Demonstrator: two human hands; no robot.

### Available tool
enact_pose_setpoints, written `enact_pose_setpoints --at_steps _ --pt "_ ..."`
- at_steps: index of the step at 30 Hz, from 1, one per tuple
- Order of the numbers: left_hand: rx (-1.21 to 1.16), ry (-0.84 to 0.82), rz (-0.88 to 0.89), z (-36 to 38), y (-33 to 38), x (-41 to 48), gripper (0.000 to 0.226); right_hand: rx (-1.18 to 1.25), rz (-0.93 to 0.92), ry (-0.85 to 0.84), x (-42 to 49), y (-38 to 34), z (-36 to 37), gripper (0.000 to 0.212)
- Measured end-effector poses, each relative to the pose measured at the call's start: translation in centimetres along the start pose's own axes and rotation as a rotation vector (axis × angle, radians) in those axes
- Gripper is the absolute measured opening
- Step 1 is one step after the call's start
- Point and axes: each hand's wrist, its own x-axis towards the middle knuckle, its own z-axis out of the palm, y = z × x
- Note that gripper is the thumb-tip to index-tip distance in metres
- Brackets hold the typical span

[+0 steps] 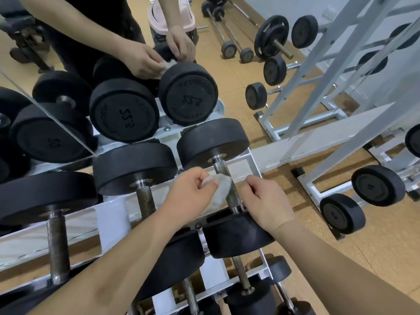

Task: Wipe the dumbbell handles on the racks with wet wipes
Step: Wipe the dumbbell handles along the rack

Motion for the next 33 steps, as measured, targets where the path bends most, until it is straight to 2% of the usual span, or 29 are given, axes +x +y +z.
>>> enact_pose_setpoints --at_steps 3,5,9,12,14,16,19,21,24,27,29,30,33 --pt "0.083 -0.033 0.048 1.2 -0.7 1.5 0.021 0.0 0.013 0.018 0.0 -0.5 0.1 0.042" --pt "0.102 0.047 0.008 2.4 -1.7 2.4 0.017 -0.008 0.012 0.019 0.0 -0.6 0.2 0.043" --pt "-0.017 0.109 -0.124 3.9 -2.3 2.7 0.011 -0.031 0.027 0.021 0.2 -0.7 0.2 0.044" --pt "-0.04 0.151 -0.135 4.0 -2.1 2.8 0.015 -0.022 0.039 0.016 0.1 -0.7 0.2 0.045" --pt "-0.05 0.181 -0.071 4.0 -1.7 3.0 0.014 -0.02 0.042 0.009 0.1 -0.8 0.2 0.045" --pt "0.036 0.221 0.046 4.4 -1.4 3.3 0.006 -0.026 0.046 0.005 0.1 -0.9 0.2 0.046" --pt "0.139 0.251 0.191 5.6 -1.2 3.0 0.009 -0.024 0.052 0.013 0.4 -0.8 0.1 0.045" --pt "0.144 0.154 0.224 6.0 -1.5 2.3 0.01 -0.028 0.067 0.01 0.5 -0.7 0.1 0.044" --pt "0.335 0.001 0.327 5.1 -2.1 1.6 0.025 -0.03 0.086 0.021 0.5 -0.6 0.2 0.043" --pt "0.32 -0.244 0.429 3.9 -2.4 1.2 0.033 -0.039 0.086 0.042 0.6 -0.5 0.2 0.043" --pt "0.33 -0.345 0.472 3.3 -2.3 1.3 0.031 -0.028 0.09 0.045 0.5 -0.5 0.2 0.043" --pt "0.314 -0.321 0.49 3.1 -2.3 1.7 0.029 -0.031 0.089 0.044 0.5 -0.5 0.2 0.043" --pt "0.177 -0.017 0.418 3.1 -2.4 4.0 0.018 -0.052 0.066 0.047 0.5 -0.4 0.4 0.045"
